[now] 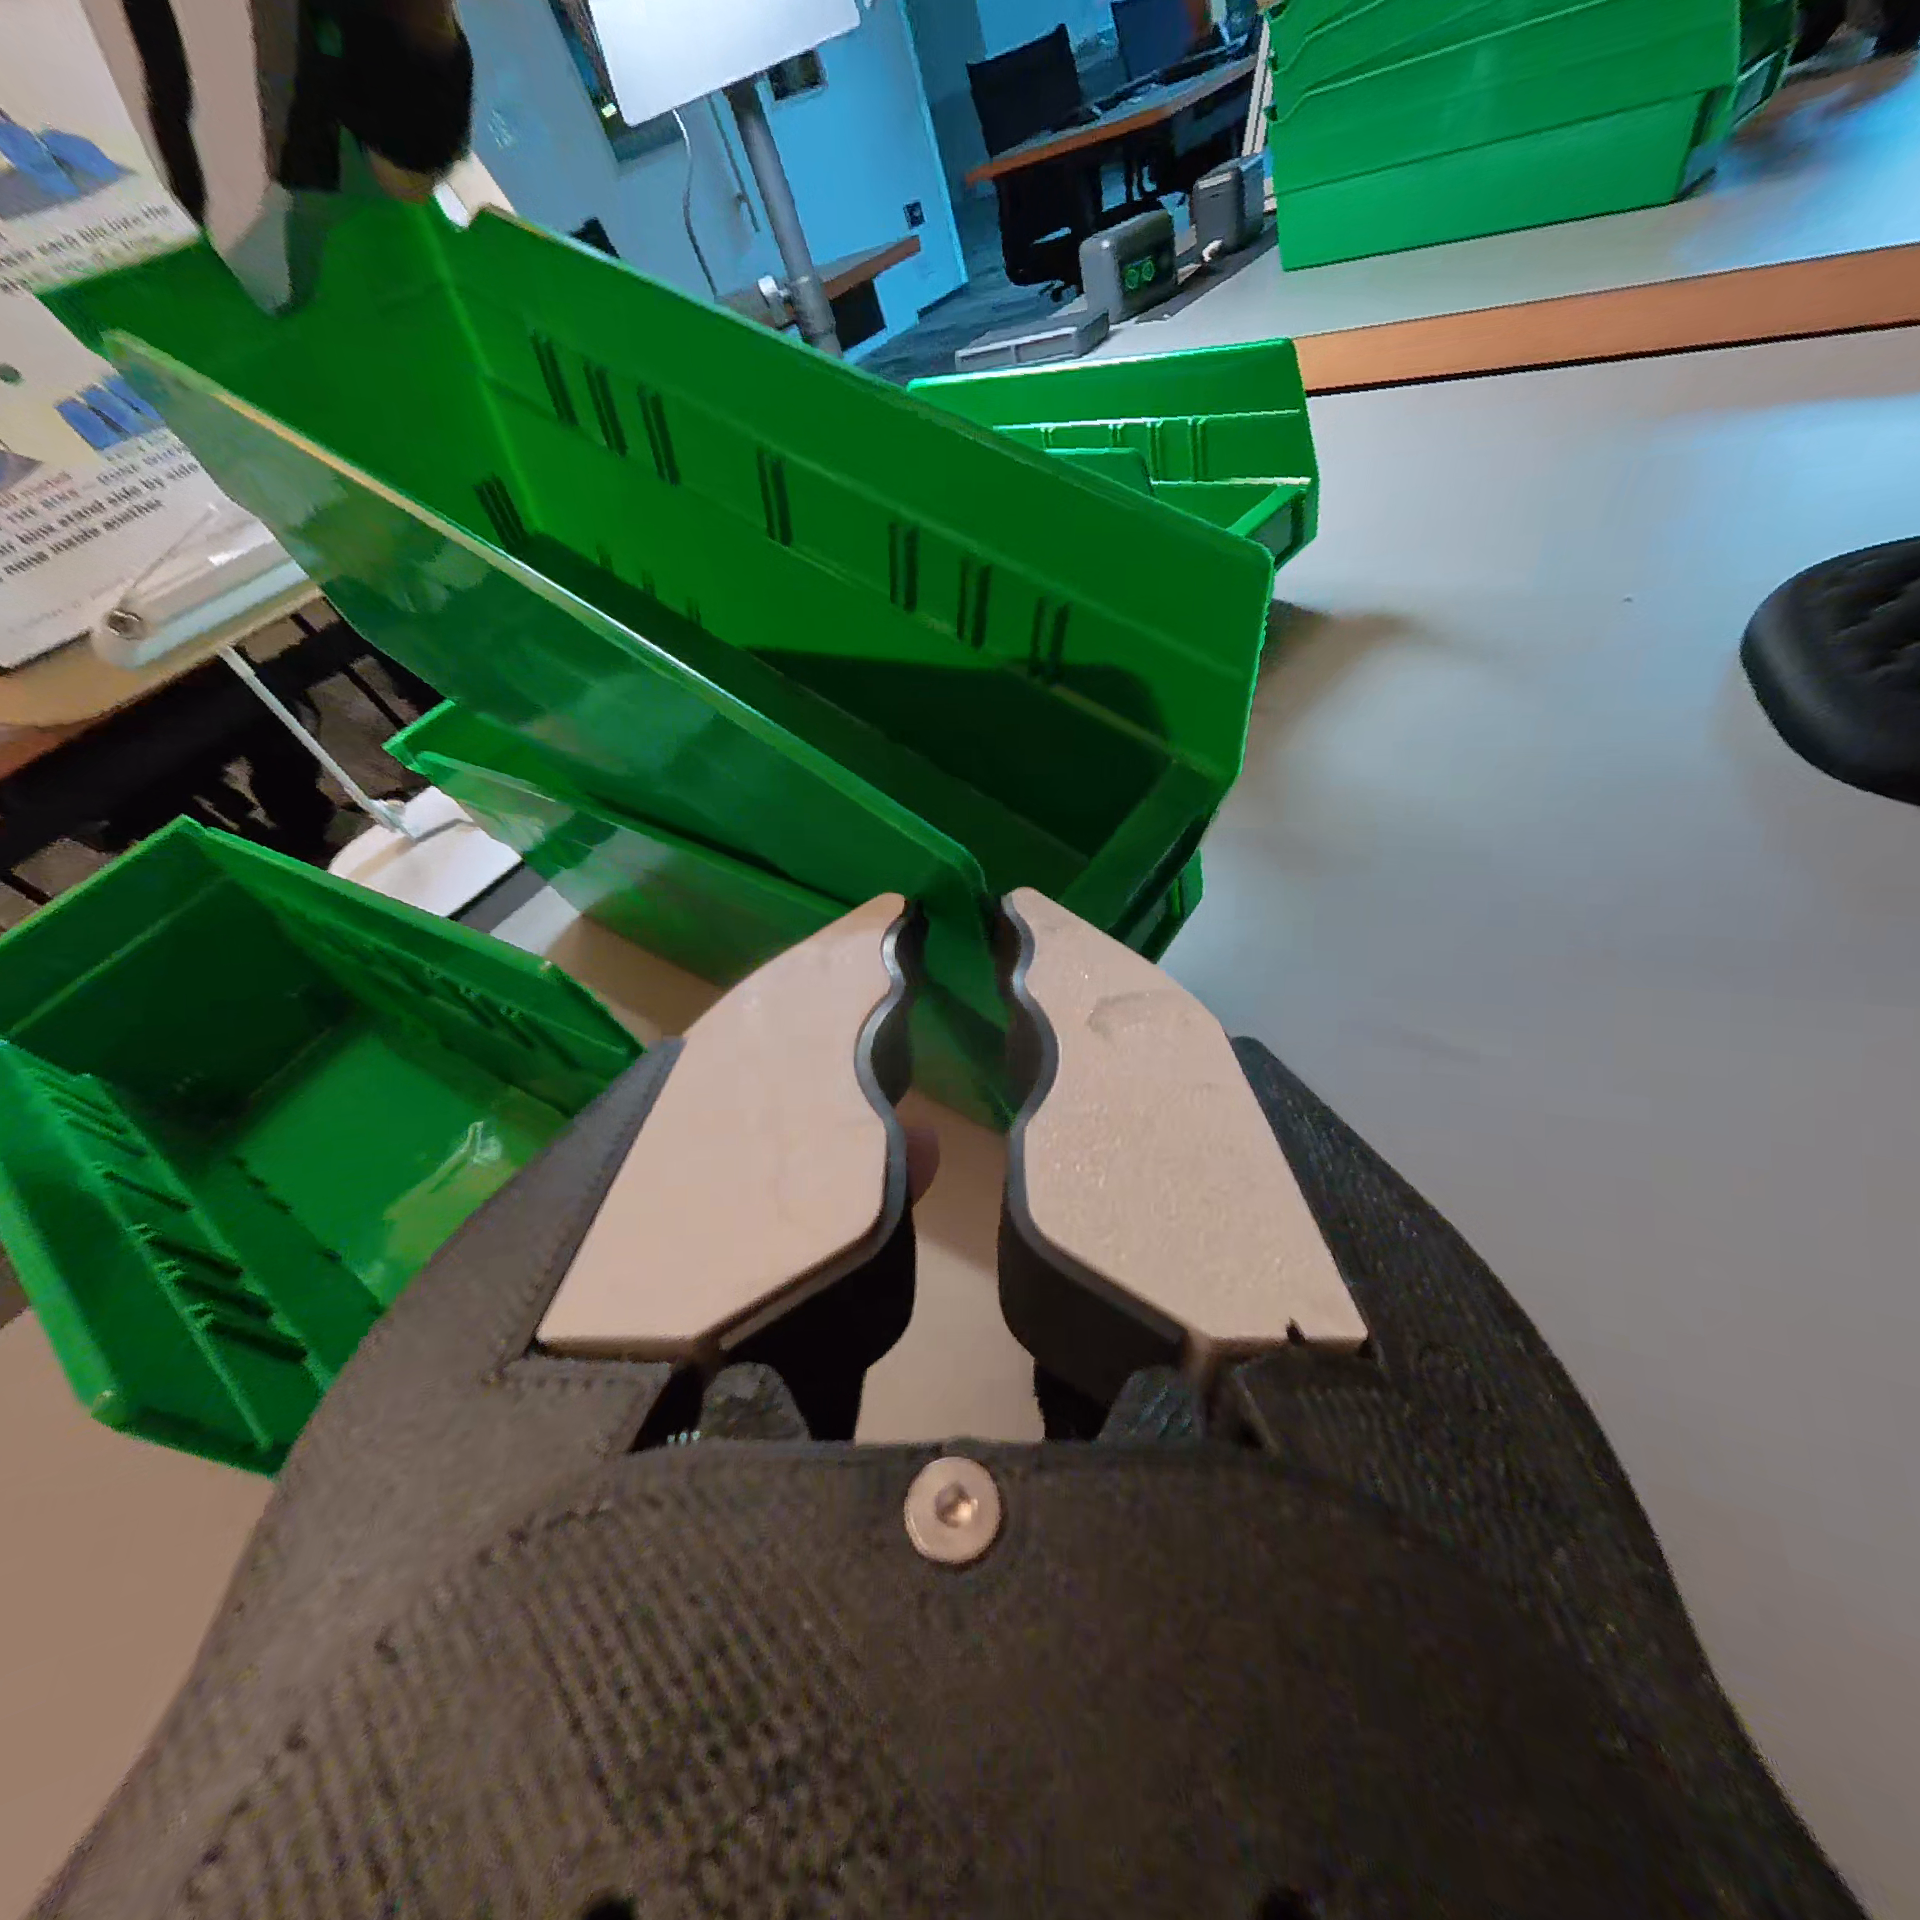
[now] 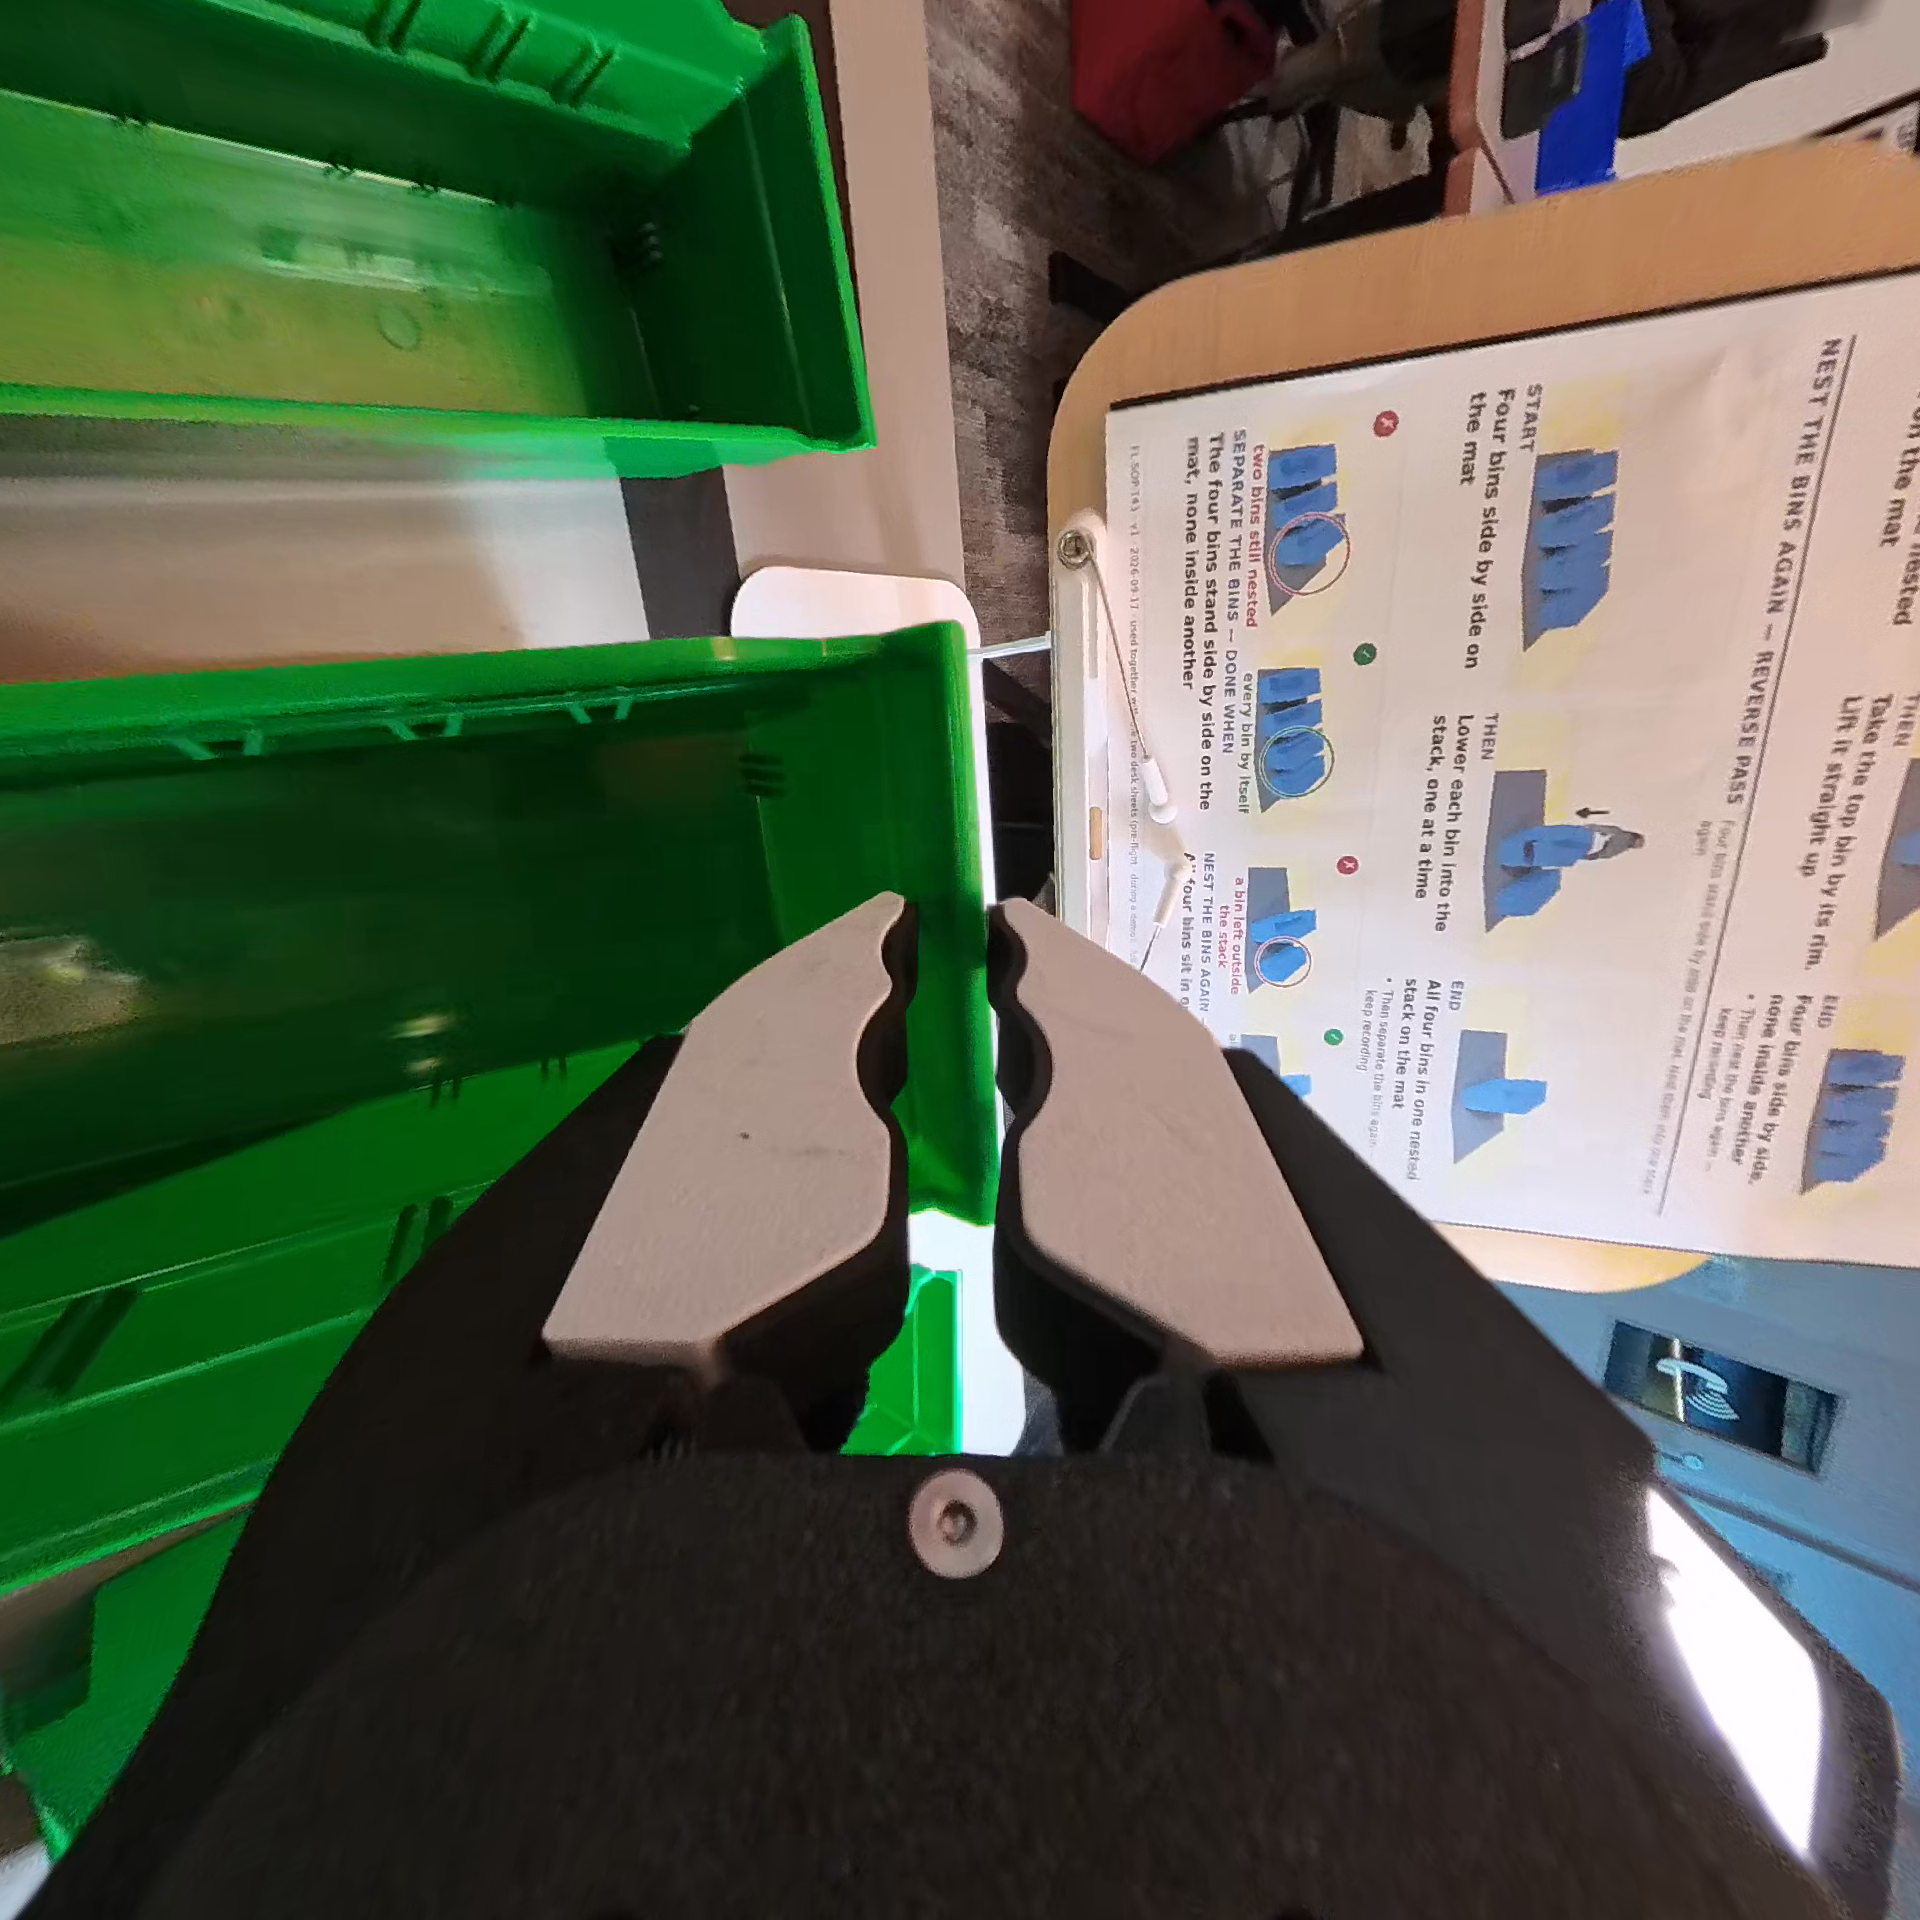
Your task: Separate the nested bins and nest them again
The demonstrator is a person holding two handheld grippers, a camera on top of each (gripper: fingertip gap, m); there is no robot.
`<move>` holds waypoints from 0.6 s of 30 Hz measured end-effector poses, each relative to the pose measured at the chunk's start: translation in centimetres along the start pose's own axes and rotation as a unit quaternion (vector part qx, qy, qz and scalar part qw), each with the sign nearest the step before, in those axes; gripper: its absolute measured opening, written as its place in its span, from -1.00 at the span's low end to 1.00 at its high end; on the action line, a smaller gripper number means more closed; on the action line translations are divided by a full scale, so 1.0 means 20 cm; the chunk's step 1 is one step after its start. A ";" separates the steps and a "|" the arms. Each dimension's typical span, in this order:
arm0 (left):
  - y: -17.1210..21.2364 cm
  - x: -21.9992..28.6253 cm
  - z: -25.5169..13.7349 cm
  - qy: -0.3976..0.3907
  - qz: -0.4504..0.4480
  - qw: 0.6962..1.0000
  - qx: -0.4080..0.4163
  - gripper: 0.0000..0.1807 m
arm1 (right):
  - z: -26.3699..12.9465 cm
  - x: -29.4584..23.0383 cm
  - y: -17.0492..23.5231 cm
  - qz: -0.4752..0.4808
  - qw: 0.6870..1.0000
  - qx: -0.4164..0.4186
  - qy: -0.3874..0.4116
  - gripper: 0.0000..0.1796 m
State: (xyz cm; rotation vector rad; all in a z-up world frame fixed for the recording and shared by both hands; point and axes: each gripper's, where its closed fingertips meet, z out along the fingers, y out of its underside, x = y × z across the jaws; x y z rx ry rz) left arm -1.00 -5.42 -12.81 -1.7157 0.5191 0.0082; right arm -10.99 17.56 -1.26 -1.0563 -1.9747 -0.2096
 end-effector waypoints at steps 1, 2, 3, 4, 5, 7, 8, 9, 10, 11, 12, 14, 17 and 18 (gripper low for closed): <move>-0.01 0.00 0.00 -0.006 0.006 1.000 0.005 -0.86 | 0.01 0.00 0.01 0.004 1.000 -0.002 0.005 -0.86; -0.02 -0.01 -0.01 -0.012 0.012 1.000 0.011 -0.87 | 0.03 0.00 0.03 0.008 1.000 -0.007 0.010 -0.86; -0.04 -0.02 -0.01 -0.018 0.018 1.000 0.016 -0.88 | 0.05 -0.01 0.05 0.010 1.000 -0.012 0.016 -0.86; -0.04 -0.03 -0.01 -0.024 0.019 0.999 0.018 -0.89 | 0.07 -0.01 0.07 0.010 1.000 -0.019 0.022 -0.85; -0.05 -0.03 -0.01 -0.029 0.018 0.999 0.019 -0.89 | 0.08 -0.02 0.08 0.010 0.999 -0.024 0.029 -0.85; -0.05 -0.06 -0.01 -0.040 0.014 0.999 0.020 -0.90 | 0.09 -0.02 0.10 0.017 0.999 -0.019 0.043 -0.85; -0.05 -0.07 -0.01 -0.044 0.011 0.999 0.021 -0.91 | 0.08 -0.03 0.10 0.026 0.998 -0.010 0.048 -0.81; -0.05 -0.08 -0.01 -0.046 0.007 0.999 0.020 -0.92 | 0.05 -0.03 0.09 0.038 0.998 0.000 0.050 -0.75; -0.05 -0.08 -0.01 -0.048 0.004 0.999 0.020 -0.92 | 0.01 -0.05 0.07 0.054 0.997 0.016 0.046 -0.72; -0.06 -0.09 -0.01 -0.051 0.004 0.998 0.022 -0.93 | -0.04 -0.07 0.04 0.072 0.996 0.038 0.037 -0.70; -0.06 -0.10 -0.01 -0.054 0.007 0.998 0.023 -0.93 | -0.11 -0.12 0.01 0.088 0.994 0.064 0.023 -0.69; -0.07 -0.11 -0.01 -0.058 0.008 0.998 0.025 -0.94 | -0.27 -0.27 -0.07 0.111 0.987 0.112 -0.026 -0.65; -0.08 -0.12 -0.01 -0.065 0.013 0.997 0.030 -0.95 | -0.58 -0.65 -0.18 0.133 0.965 0.179 -0.140 -0.61; -0.09 -0.12 -0.01 -0.066 0.015 0.997 0.032 -0.95 | -0.65 -0.79 -0.20 0.128 0.960 0.185 -0.168 -0.59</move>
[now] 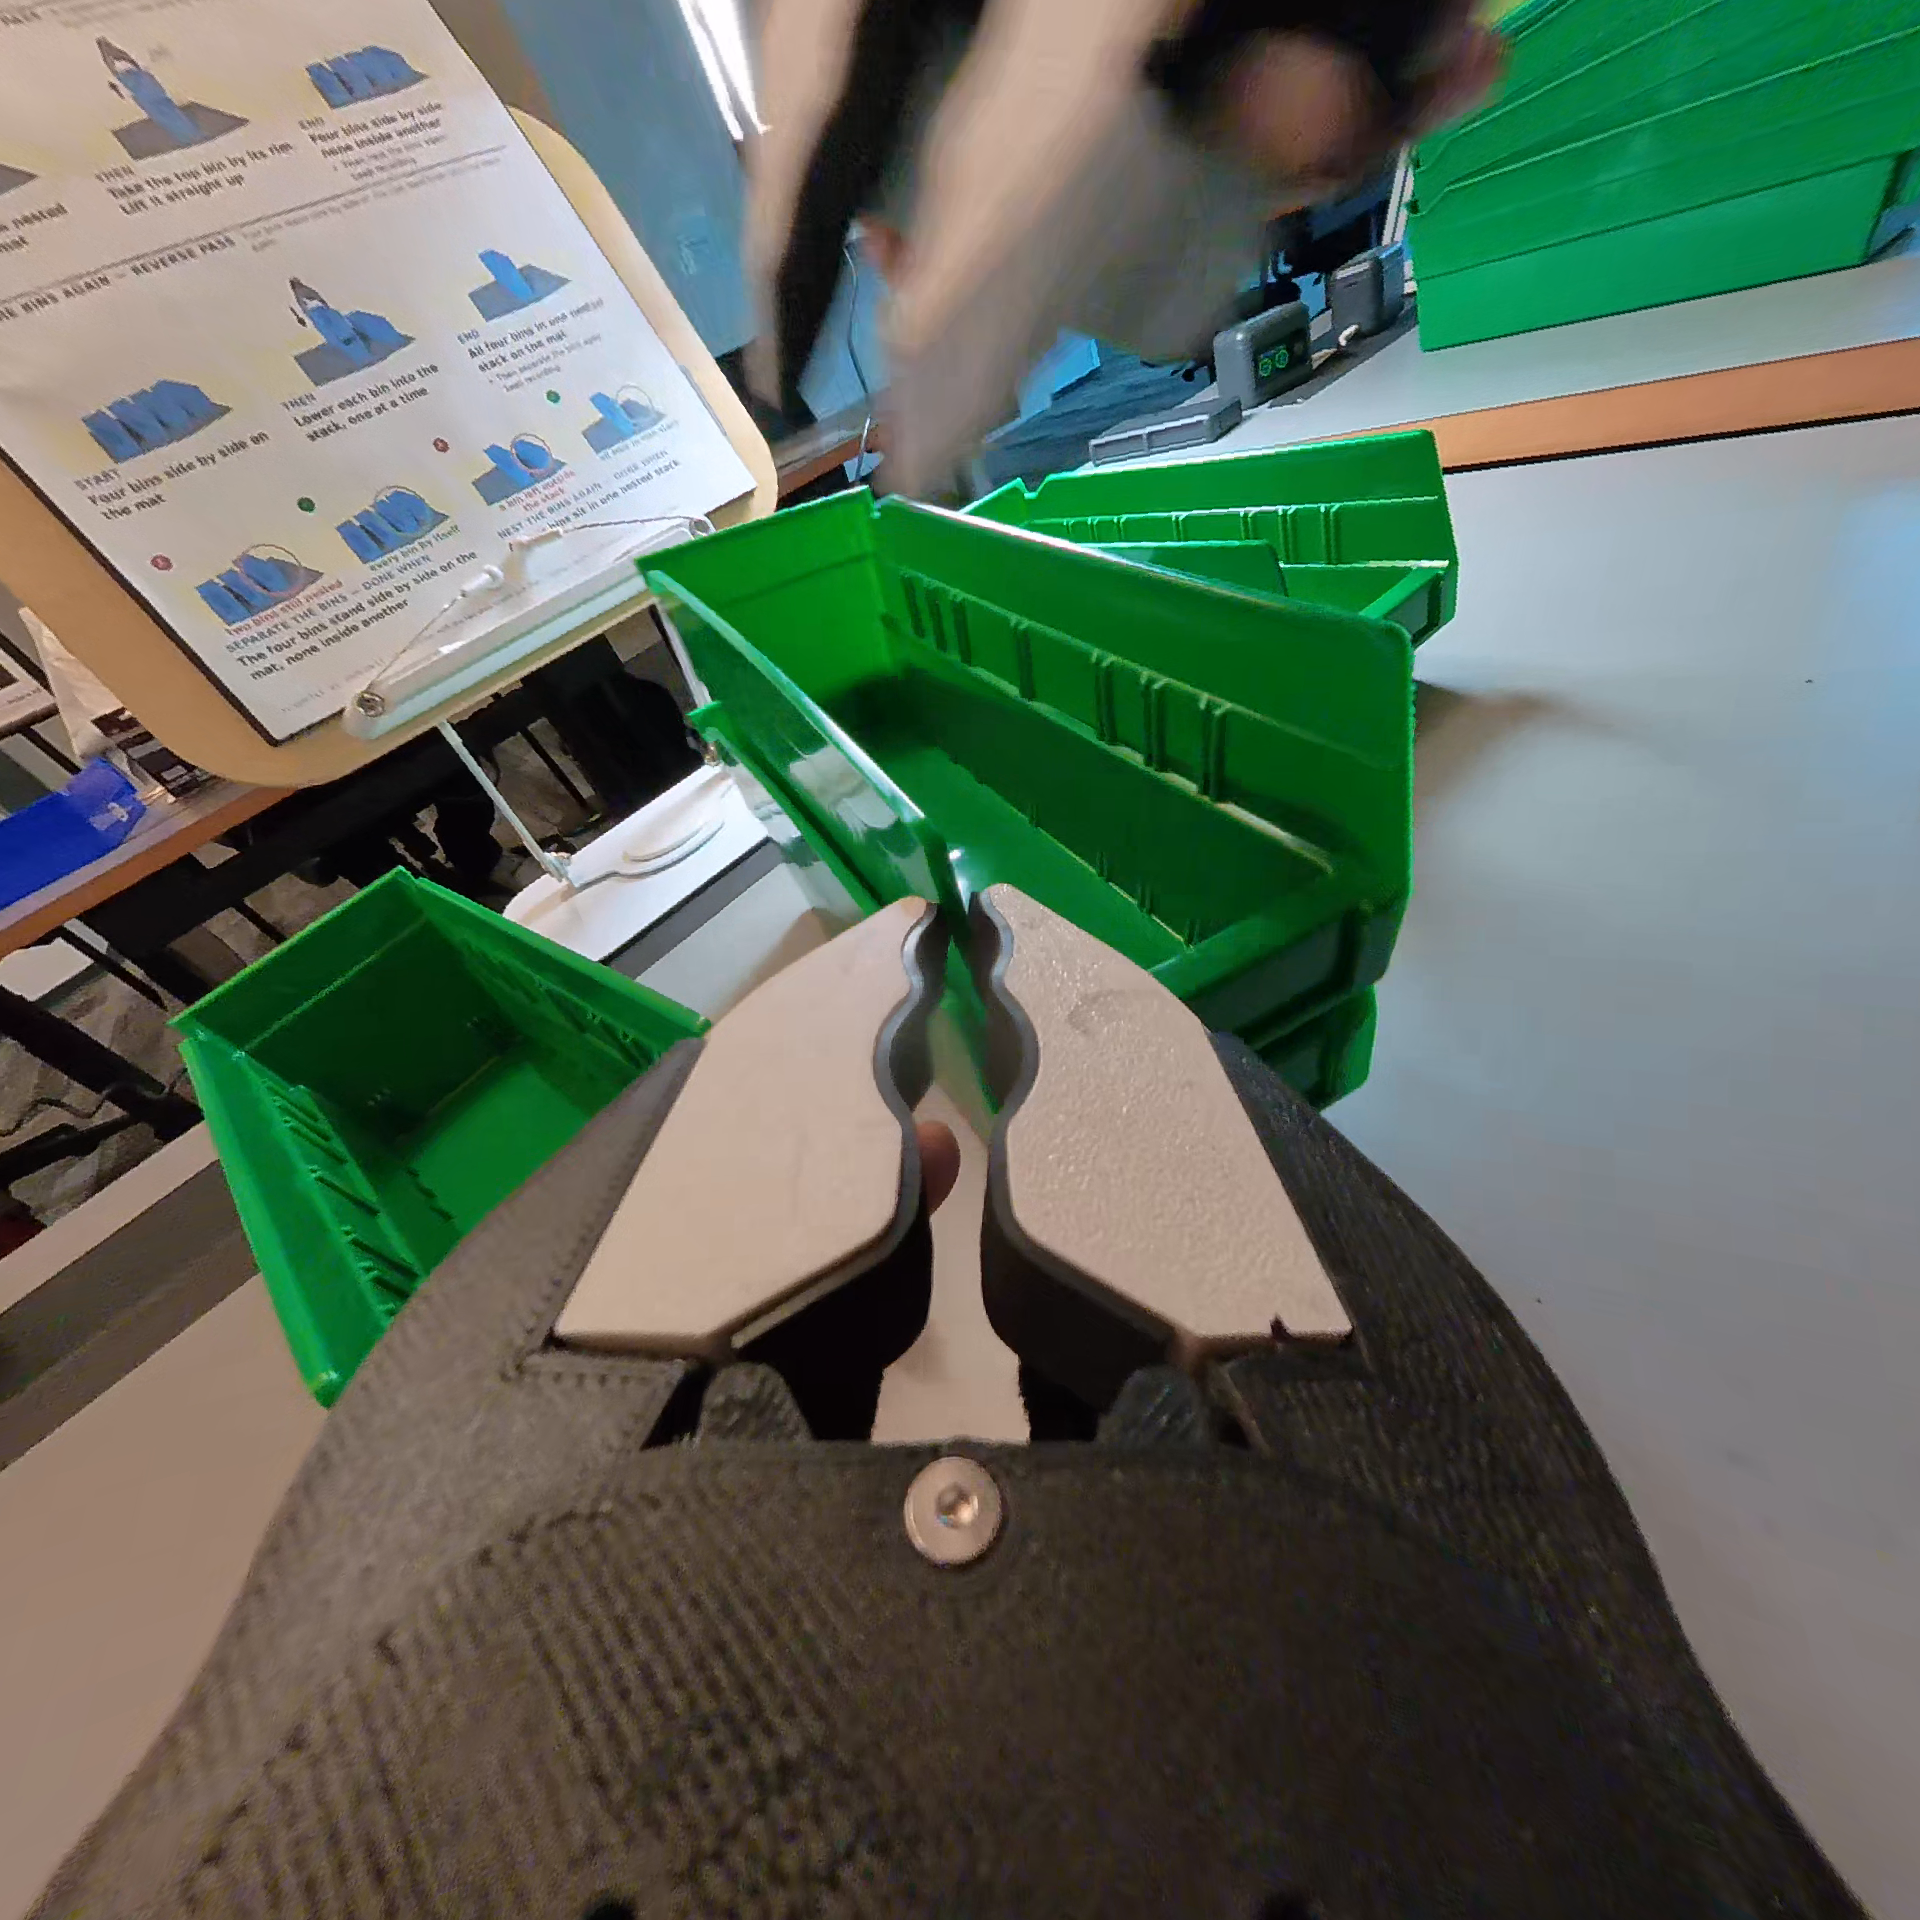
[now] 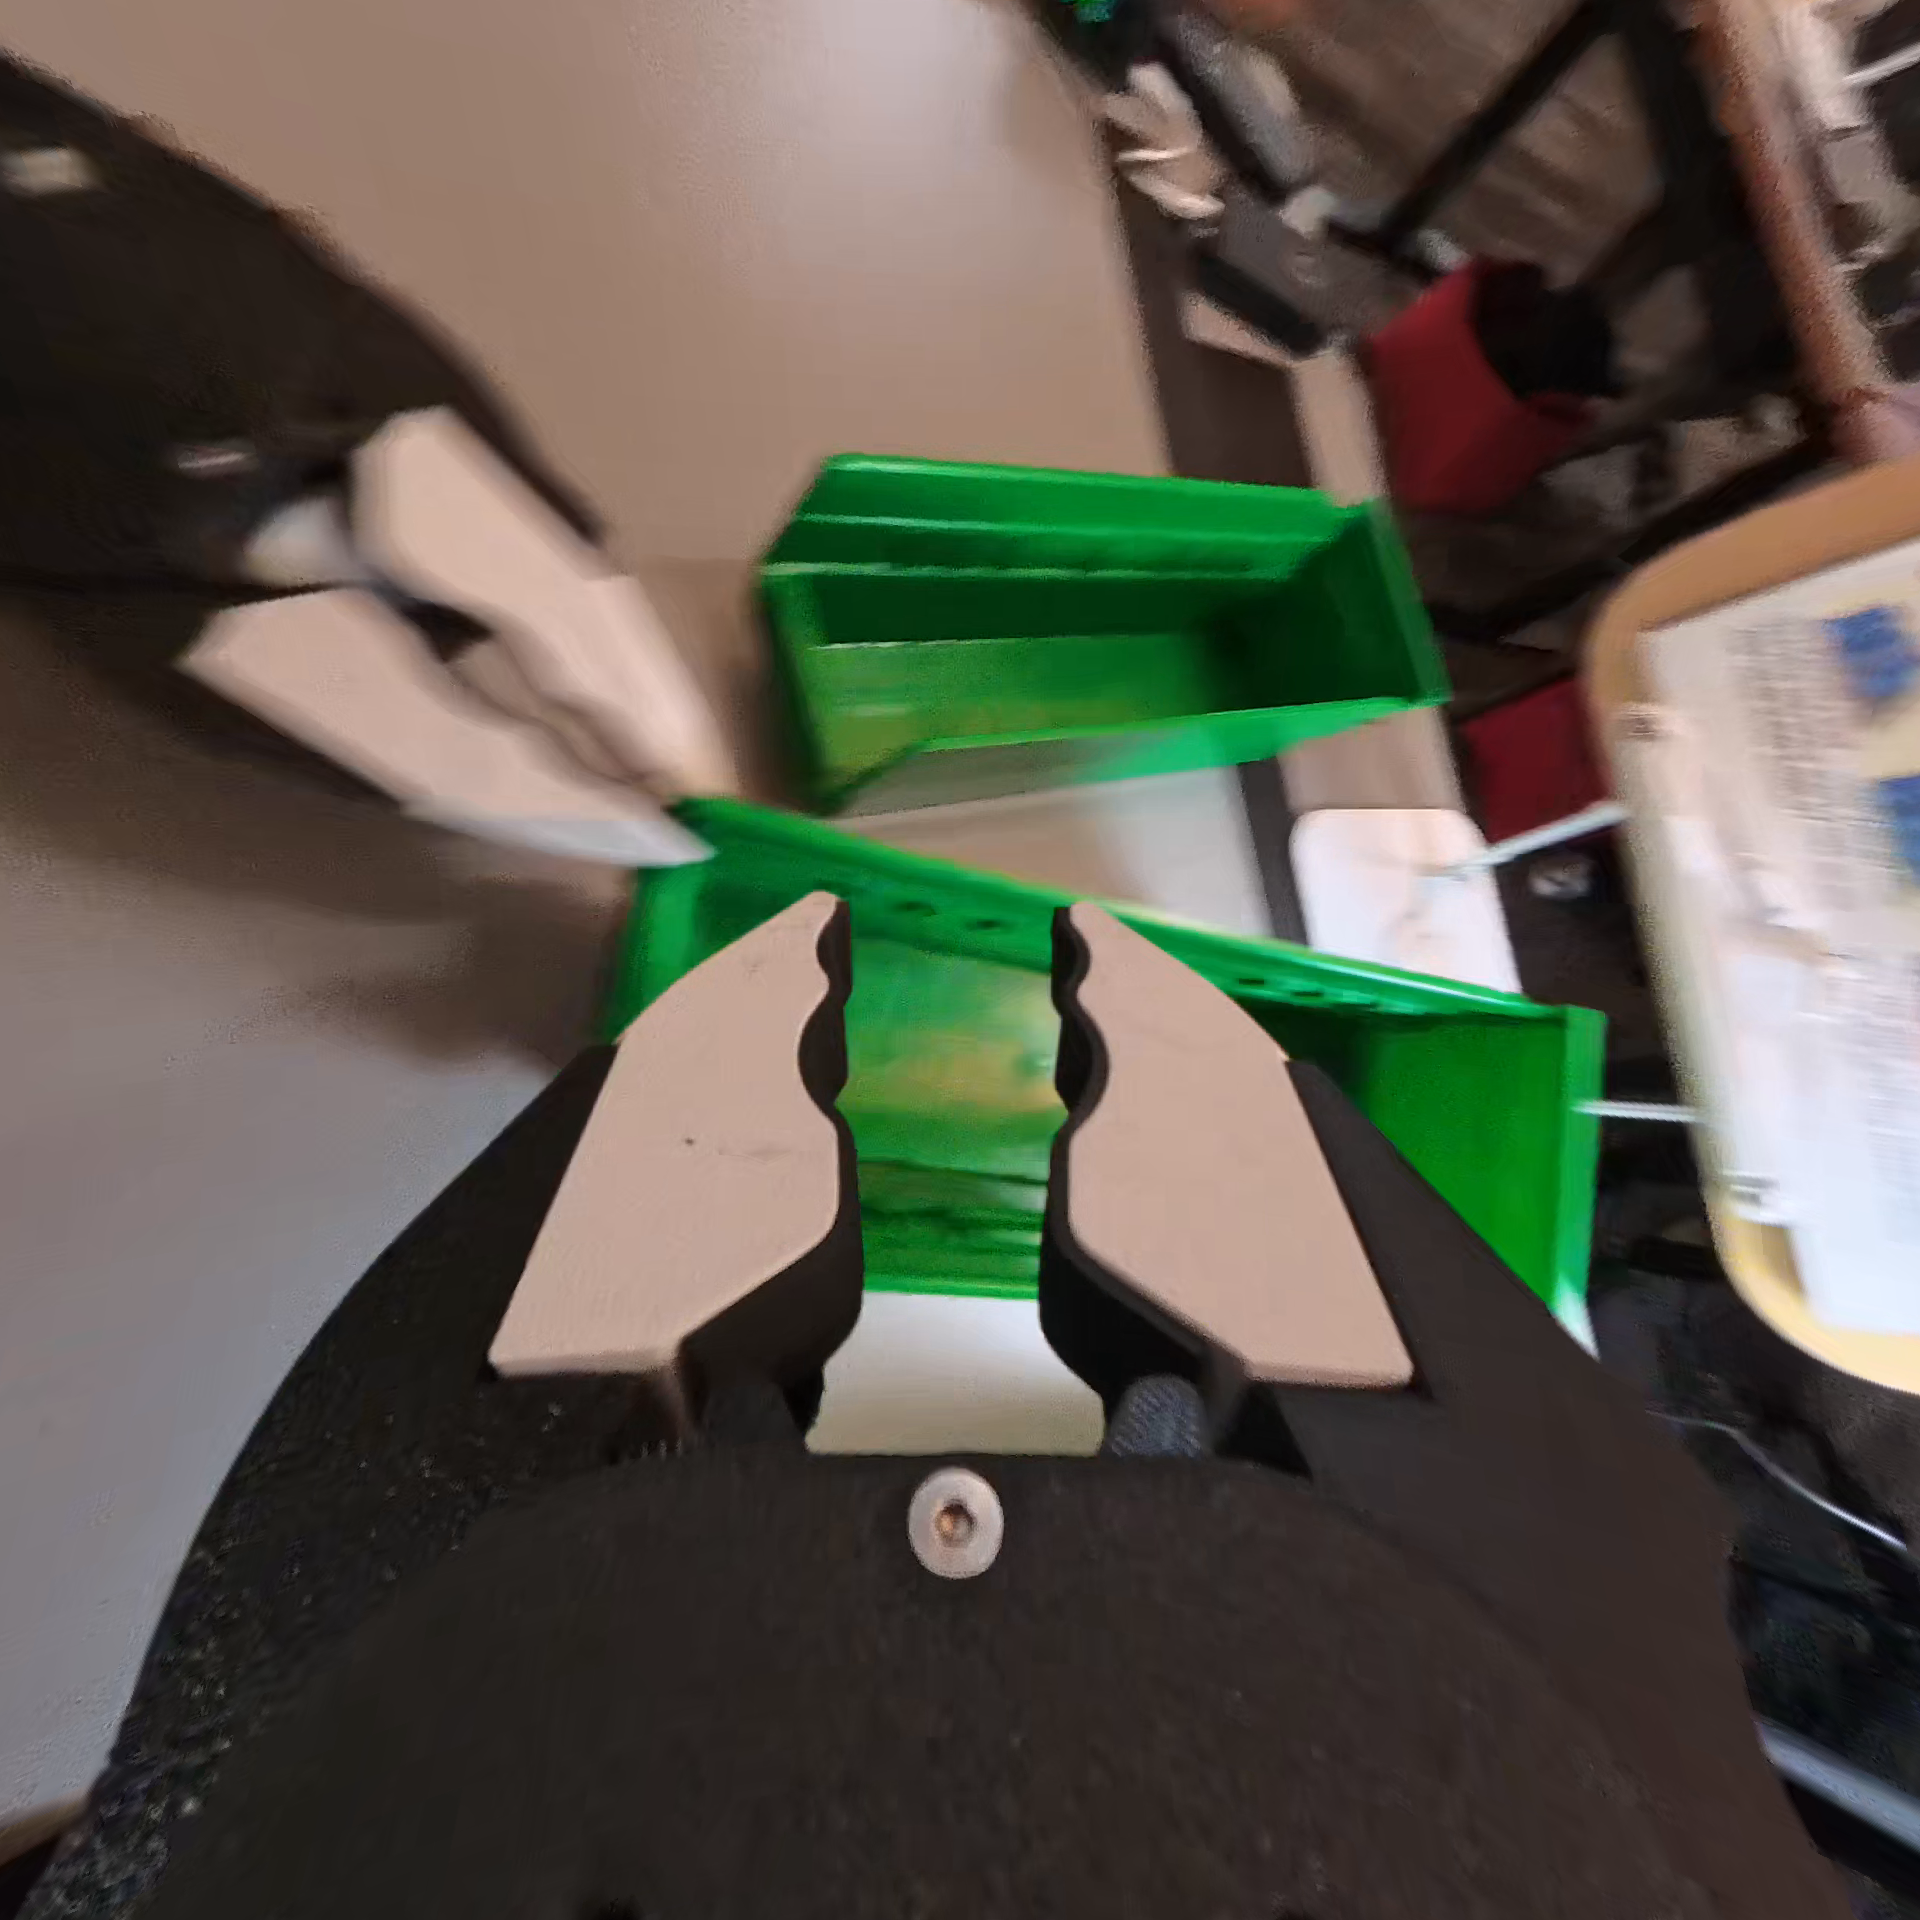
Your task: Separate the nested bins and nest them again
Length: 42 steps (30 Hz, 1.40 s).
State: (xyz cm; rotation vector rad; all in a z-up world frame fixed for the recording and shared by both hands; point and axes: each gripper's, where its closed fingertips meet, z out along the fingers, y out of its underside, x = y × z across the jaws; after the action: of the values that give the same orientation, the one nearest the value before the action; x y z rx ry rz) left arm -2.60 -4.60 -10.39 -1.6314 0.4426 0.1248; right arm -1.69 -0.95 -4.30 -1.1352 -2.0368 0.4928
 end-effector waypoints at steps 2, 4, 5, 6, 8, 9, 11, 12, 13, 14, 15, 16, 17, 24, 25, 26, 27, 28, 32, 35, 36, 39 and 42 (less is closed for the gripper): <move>-0.01 0.00 0.00 -0.002 0.004 1.000 0.003 -0.95 | 0.02 -0.24 0.07 -0.030 0.999 -0.035 -0.007 -0.53; -0.03 0.00 0.01 -0.006 0.006 1.000 0.004 -0.95 | 0.09 -0.38 0.16 -0.060 0.994 -0.087 0.011 -0.47; -0.03 0.00 0.01 -0.009 0.004 1.000 0.003 -0.96 | 0.13 -0.41 0.20 -0.066 0.992 -0.105 0.024 -0.47; -0.04 0.00 0.01 -0.010 0.001 1.000 0.001 -0.96 | 0.17 -0.45 0.23 -0.070 0.990 -0.122 0.030 -0.47; -0.04 0.01 0.00 -0.012 -0.004 1.000 -0.001 -0.95 | 0.25 -0.48 0.29 -0.068 0.984 -0.160 0.038 -0.43; -0.03 0.01 -0.01 -0.014 -0.006 1.000 -0.003 -0.96 | 0.28 -0.48 0.30 -0.067 0.982 -0.169 0.050 -0.45; -0.03 0.01 -0.02 -0.012 -0.012 1.000 -0.003 -0.96 | 0.33 -0.45 0.32 -0.074 0.977 -0.186 0.073 -0.51; -0.03 0.01 -0.03 -0.010 -0.017 1.000 -0.004 -0.96 | 0.34 -0.44 0.34 -0.079 0.975 -0.196 0.071 -0.52; -0.02 0.01 -0.03 -0.007 -0.025 1.000 -0.007 -0.96 | 0.36 -0.46 0.35 -0.081 0.975 -0.200 0.054 -0.55; -0.01 0.01 -0.04 -0.006 -0.033 0.999 -0.006 -0.96 | 0.37 -0.47 0.35 -0.085 0.975 -0.203 0.040 -0.59; -0.01 0.01 -0.05 -0.005 -0.037 0.999 -0.001 -0.95 | 0.37 -0.48 0.35 -0.091 0.974 -0.208 0.028 -0.61; -0.01 0.00 -0.07 -0.008 -0.037 0.999 0.004 -0.92 | 0.37 -0.48 0.36 -0.100 0.972 -0.213 0.021 -0.61; -0.01 0.00 -0.08 -0.005 -0.037 0.999 0.006 -0.82 | 0.36 -0.47 0.37 -0.110 0.969 -0.222 0.017 -0.63; 0.10 0.04 -0.15 0.037 -0.074 0.996 -0.017 -0.56 | 0.34 -0.39 0.45 -0.197 0.949 -0.246 -0.007 -0.66; 0.11 0.04 -0.15 0.039 -0.073 0.996 -0.022 -0.55 | 0.33 -0.37 0.45 -0.208 0.946 -0.249 -0.008 -0.65; 0.12 0.05 -0.15 0.042 -0.072 0.996 -0.026 -0.56 | 0.33 -0.35 0.46 -0.216 0.943 -0.252 -0.003 -0.65; 0.13 0.06 -0.14 0.044 -0.072 0.996 -0.029 -0.56 | 0.32 -0.33 0.46 -0.224 0.940 -0.256 0.001 -0.66; 0.14 0.07 -0.14 0.046 -0.070 0.996 -0.034 -0.56 | 0.31 -0.30 0.46 -0.235 0.937 -0.259 0.006 -0.66; 0.19 0.09 -0.11 0.051 -0.065 0.995 -0.053 -0.57 | 0.28 -0.24 0.43 -0.242 0.935 -0.257 0.020 -0.67; 0.22 0.09 -0.10 0.051 -0.069 0.994 -0.064 -0.57 | 0.28 -0.25 0.38 -0.233 0.941 -0.244 0.014 -0.67; 0.23 0.08 -0.09 0.050 -0.071 0.994 -0.066 -0.57 | 0.28 -0.26 0.36 -0.227 0.944 -0.240 0.012 -0.67; 0.23 0.07 -0.10 0.047 -0.076 0.994 -0.066 -0.58 | 0.26 -0.24 0.31 -0.210 0.951 -0.225 0.009 -0.66; 0.23 0.05 -0.10 0.043 -0.076 0.994 -0.064 -0.58 | 0.22 -0.18 0.25 -0.213 0.952 -0.216 0.029 -0.66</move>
State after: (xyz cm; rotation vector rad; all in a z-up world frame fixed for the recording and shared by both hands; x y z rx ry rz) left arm -3.60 -6.97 -14.82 -1.7952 0.3792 -0.0320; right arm -0.96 -1.26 -11.81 -0.8873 -2.3153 -0.2113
